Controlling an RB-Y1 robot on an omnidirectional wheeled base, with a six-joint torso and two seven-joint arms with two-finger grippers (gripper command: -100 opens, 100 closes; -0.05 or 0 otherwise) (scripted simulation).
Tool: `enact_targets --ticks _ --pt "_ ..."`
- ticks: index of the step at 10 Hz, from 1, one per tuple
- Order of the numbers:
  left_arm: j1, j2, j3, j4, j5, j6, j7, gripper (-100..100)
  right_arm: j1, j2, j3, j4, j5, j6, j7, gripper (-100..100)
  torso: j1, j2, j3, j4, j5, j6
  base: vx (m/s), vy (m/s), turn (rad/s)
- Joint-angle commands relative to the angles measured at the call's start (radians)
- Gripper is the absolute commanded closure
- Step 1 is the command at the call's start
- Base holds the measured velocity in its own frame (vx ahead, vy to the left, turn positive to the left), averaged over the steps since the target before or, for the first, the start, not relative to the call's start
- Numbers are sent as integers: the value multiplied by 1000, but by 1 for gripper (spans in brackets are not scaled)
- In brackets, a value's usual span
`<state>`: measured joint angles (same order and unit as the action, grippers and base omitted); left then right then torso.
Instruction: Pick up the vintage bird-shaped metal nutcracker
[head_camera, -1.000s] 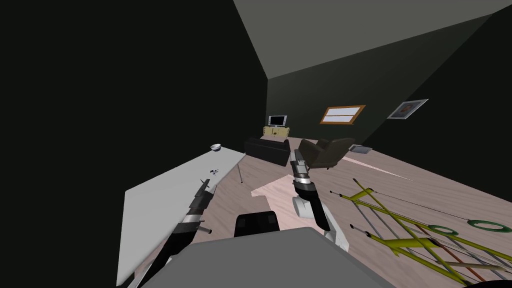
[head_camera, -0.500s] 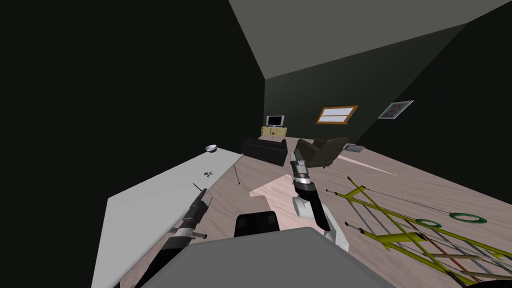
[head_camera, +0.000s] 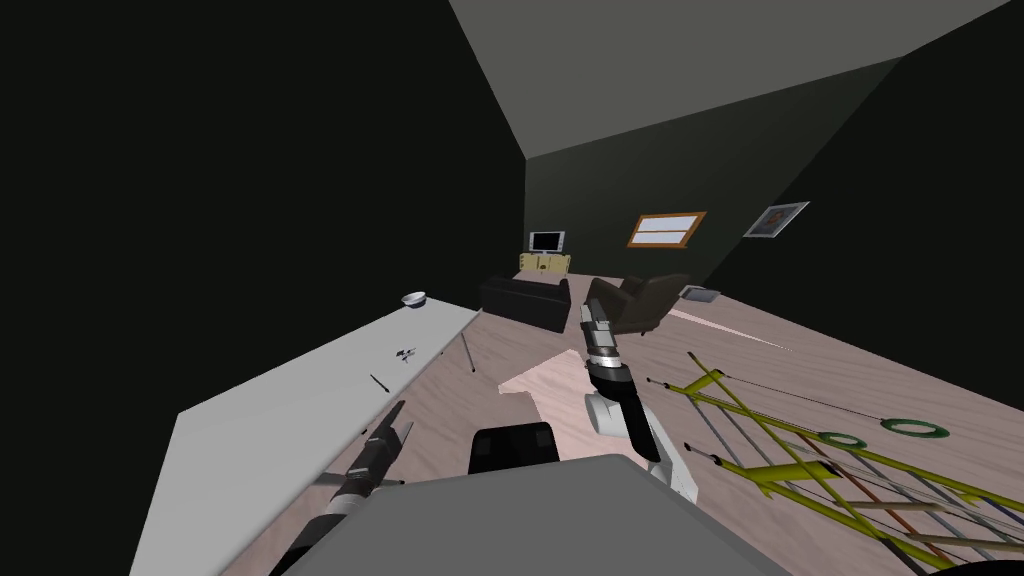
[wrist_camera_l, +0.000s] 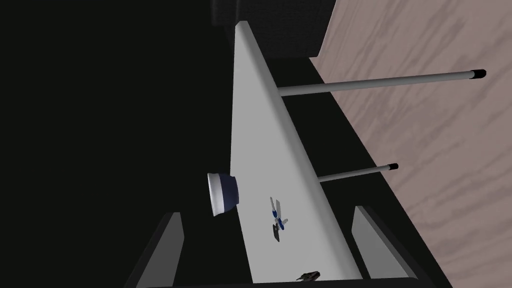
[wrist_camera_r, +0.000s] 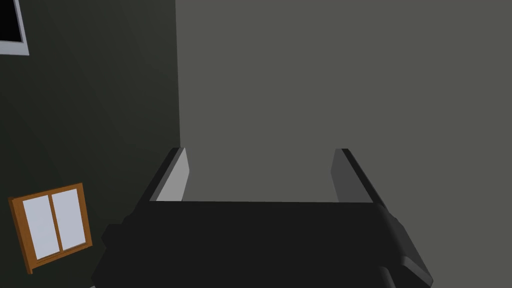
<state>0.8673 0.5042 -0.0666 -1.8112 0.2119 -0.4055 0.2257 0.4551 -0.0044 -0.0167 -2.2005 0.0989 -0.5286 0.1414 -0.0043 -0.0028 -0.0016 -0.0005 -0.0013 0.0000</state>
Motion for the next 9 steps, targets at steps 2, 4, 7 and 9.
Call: enact_targets --ticks 2,4,7,9 --pt "60 46 0 73 17 19 3 -100 0 0 0 0 0 0 0 0 1 0 0 0 0 0 80 -73 -82" --pt "94 61 0 99 20 29 0 -100 0 0 0 0 0 0 0 0 1 -2 -1 0 0 0 96 -45 -63" --pt "167 84 1 151 23 51 -13 -100 0 0 0 0 0 0 0 0 2 -2 -1 0 0 0 108 -48 -74" --pt "205 92 2 175 21 62 -22 -100 0 0 0 0 0 0 0 0 0 -9 -5 -2 0 0 193 -41 -95"
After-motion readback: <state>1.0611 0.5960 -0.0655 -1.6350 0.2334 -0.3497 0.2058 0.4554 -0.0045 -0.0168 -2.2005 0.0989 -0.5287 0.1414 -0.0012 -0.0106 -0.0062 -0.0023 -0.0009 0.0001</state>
